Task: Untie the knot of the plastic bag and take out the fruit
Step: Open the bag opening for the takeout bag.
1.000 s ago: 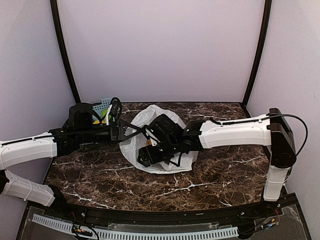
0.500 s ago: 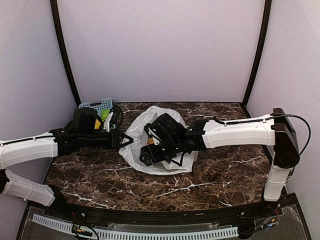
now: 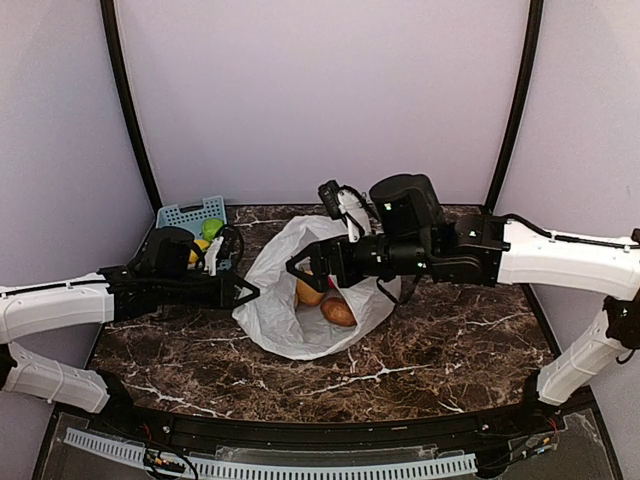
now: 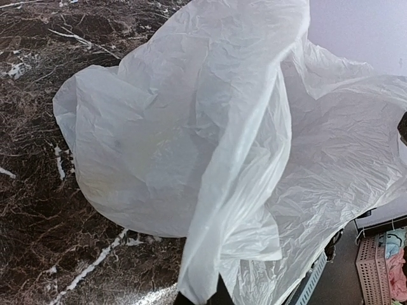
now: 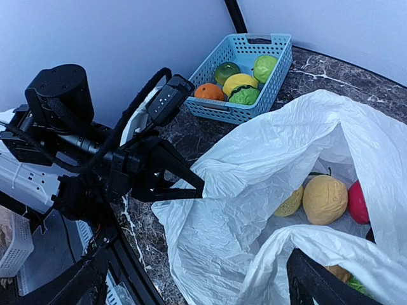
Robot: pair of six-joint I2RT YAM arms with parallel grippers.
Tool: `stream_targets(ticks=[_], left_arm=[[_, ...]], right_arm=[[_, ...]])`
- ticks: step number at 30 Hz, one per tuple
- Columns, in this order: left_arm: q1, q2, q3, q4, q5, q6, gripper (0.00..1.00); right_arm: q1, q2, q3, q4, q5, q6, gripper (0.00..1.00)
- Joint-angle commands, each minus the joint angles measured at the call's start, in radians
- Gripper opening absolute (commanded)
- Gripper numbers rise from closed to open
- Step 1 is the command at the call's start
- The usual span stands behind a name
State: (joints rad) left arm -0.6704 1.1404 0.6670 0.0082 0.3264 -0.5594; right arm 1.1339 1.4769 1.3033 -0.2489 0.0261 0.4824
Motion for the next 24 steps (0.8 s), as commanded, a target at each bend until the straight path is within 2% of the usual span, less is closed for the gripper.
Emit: stream_targets(ticks=[1,13,17,21,24], left_arm=[[0.002,-0.037,-0.022,-0.012,-0.027,0.024,0.01],[0.002,-0.064,-0.035,-0.022,-0.063,0.023,0.01],[0.002,-0.061,-0.039,-0.014,-0.056,0.021,0.01],[0.0,-0.063,-0.041,-0.013,-0.055,0.022,0.01],[0.0,-0.069,-0.044,-0.013,-0.056,0.022,0.01]], right_arm=[[0.009,-0.05,-0.046,-0.019,0.054,-0.014,0.94],[0.009,-0.273,-0.164,-0.246,0.184,0.101,0.95],[0.007,-0.359,-0.186,-0.236,0.217,0.106,0.95],[0.007,-0.366,-0.12,-0.217,0.228,0.055,0.93],[0.008,-0.31,-0.02,-0.207,0.213,-0.009,0.88]])
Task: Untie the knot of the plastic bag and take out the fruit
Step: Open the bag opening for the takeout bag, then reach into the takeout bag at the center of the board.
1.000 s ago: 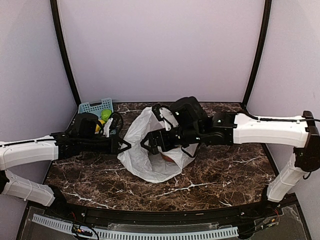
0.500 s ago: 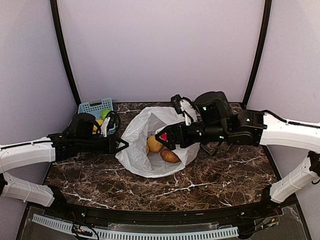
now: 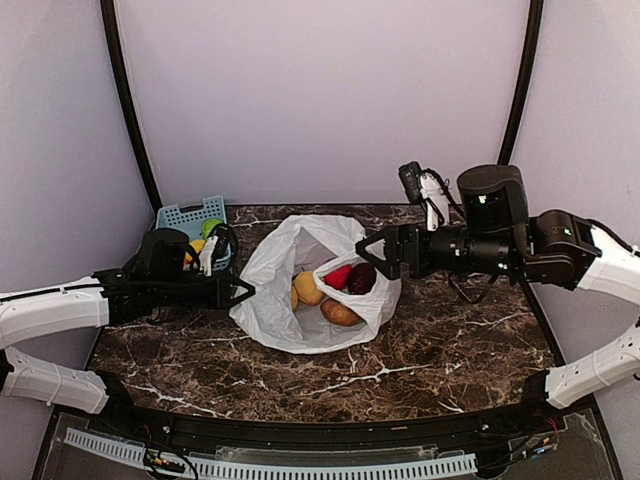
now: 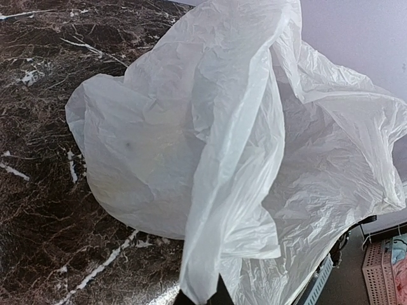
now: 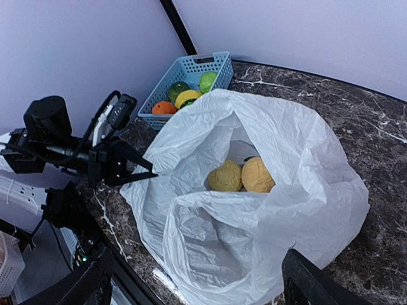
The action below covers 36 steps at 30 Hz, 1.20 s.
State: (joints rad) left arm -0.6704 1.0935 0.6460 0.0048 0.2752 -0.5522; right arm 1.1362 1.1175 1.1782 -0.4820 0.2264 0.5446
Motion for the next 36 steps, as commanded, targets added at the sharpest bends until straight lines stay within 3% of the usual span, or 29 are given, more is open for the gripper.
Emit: stream_targets(ticks=[1,10,17,23,30,36], left_arm=[[0.001,-0.023,-0.024,-0.01,-0.004,0.016,0.01],[0.0,-0.034,-0.023,-0.012,-0.005,0.031,0.01],[0.0,-0.039,-0.023,-0.017,-0.011,0.04,0.01],[0.0,-0.041,-0.027,-0.009,-0.02,0.042,0.01],[0.0,-0.056,-0.108,0.107,0.041,0.054,0.01],[-0.005,-0.089,-0.176,0.123,0.071,0.133,0.01]], right_arm=[[0.006,0.076,0.142,0.031,0.006,-0.09,0.86],[0.005,0.442,0.451,0.032,-0.088,-0.131,0.79],[-0.049,0.673,0.537,-0.012,-0.144,-0.035,0.75],[-0.094,0.73,0.453,-0.069,-0.112,-0.01,0.74],[-0.131,0.731,0.294,-0.072,-0.076,0.022,0.74],[-0.149,0.778,0.258,-0.07,-0.048,0.028,0.74]])
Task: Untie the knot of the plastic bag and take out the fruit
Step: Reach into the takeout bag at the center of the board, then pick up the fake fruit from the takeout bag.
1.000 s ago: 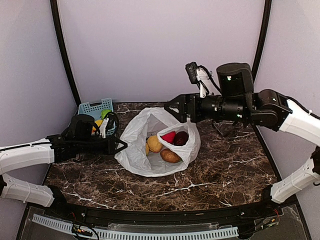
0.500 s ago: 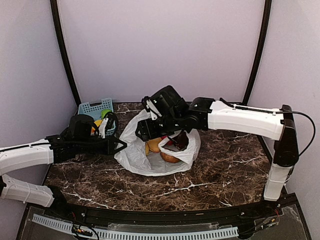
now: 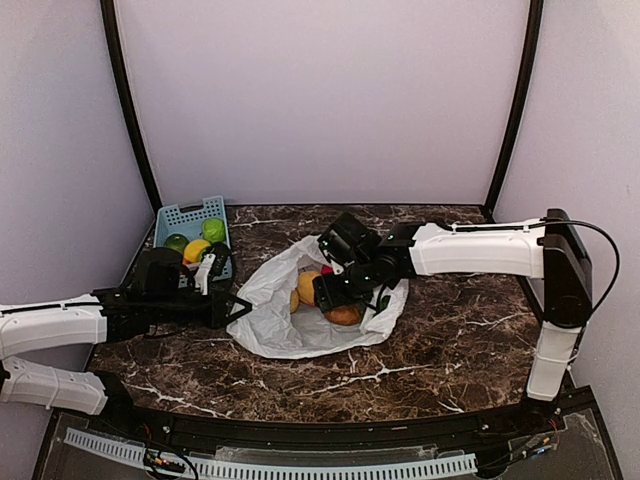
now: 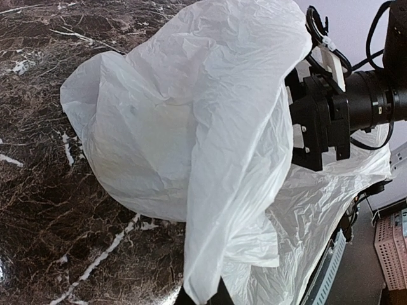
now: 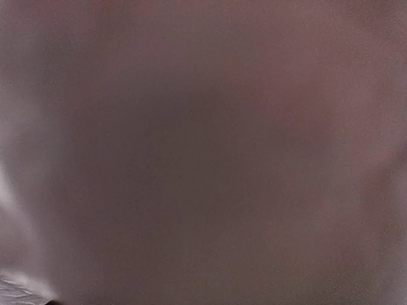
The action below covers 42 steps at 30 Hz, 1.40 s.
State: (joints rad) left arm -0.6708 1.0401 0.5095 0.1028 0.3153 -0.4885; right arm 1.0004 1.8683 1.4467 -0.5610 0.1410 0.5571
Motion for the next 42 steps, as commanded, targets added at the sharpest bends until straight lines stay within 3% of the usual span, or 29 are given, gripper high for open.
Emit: stream_targets(ticks=[1,18,24,34,38,41,42], left_arm=[[-0.005,-0.038,-0.044,0.011,0.027,0.09,0.01],[-0.012,0.052,-0.032,0.048,0.015,0.098,0.01],[-0.015,0.081,-0.019,0.052,0.022,0.099,0.01],[-0.019,0.051,-0.011,0.021,-0.004,0.097,0.02],[-0.019,0.015,0.006,-0.018,-0.034,0.093,0.27],[-0.019,-0.019,0.049,-0.066,-0.06,0.088,0.56],[-0.019,-0.039,0.061,-0.078,-0.065,0.087,0.61]], right_arm=[[-0.016,0.035,-0.01,0.01,0.044,0.016,0.74],[-0.066,0.154,-0.032,0.111,0.01,-0.021,0.92],[-0.066,0.176,-0.04,0.145,-0.007,-0.033,0.89],[-0.064,0.143,-0.074,0.193,-0.037,-0.031,0.7],[-0.064,0.059,-0.14,0.261,-0.059,-0.042,0.66],[-0.062,-0.004,-0.182,0.294,-0.088,-0.048,0.65],[-0.062,-0.028,-0.194,0.302,-0.098,-0.048,0.65]])
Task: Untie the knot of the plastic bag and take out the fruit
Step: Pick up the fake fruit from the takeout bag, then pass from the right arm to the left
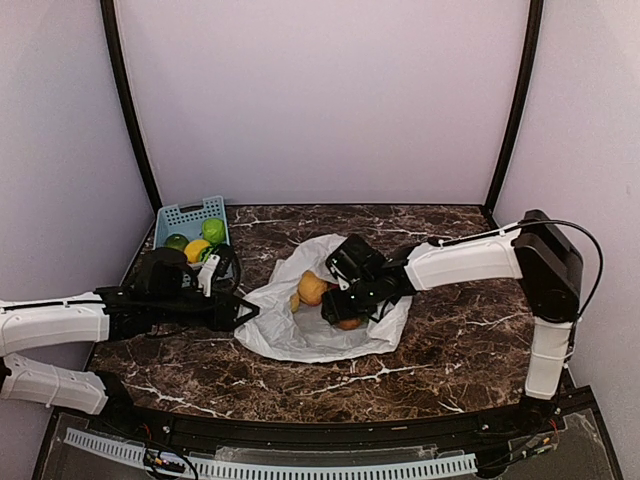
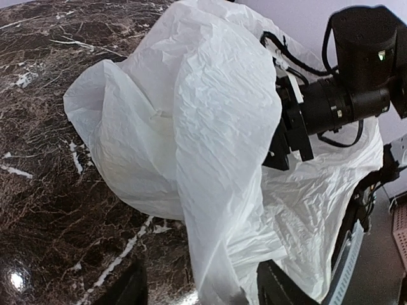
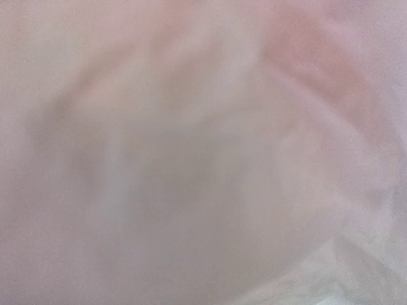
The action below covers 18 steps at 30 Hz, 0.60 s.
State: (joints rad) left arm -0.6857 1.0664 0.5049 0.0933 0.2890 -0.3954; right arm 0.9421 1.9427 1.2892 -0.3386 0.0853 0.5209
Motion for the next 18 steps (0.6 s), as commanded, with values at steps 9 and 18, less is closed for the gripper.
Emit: stream_targets(ticks=[9,18], left_arm=[[-0.005,-0.185,0.236,-0.251,-0.099,-0.033,0.85],[-0.005,-0.182,0.353,-0.258,0.05,-0.184,0.85]], right_arm=[[0.016,-0.342,-0.171,0.228,-0.182,-0.041,0.65],[0.05,-0.485,-0.211,0.449,-0.346,-0.154,0.66]])
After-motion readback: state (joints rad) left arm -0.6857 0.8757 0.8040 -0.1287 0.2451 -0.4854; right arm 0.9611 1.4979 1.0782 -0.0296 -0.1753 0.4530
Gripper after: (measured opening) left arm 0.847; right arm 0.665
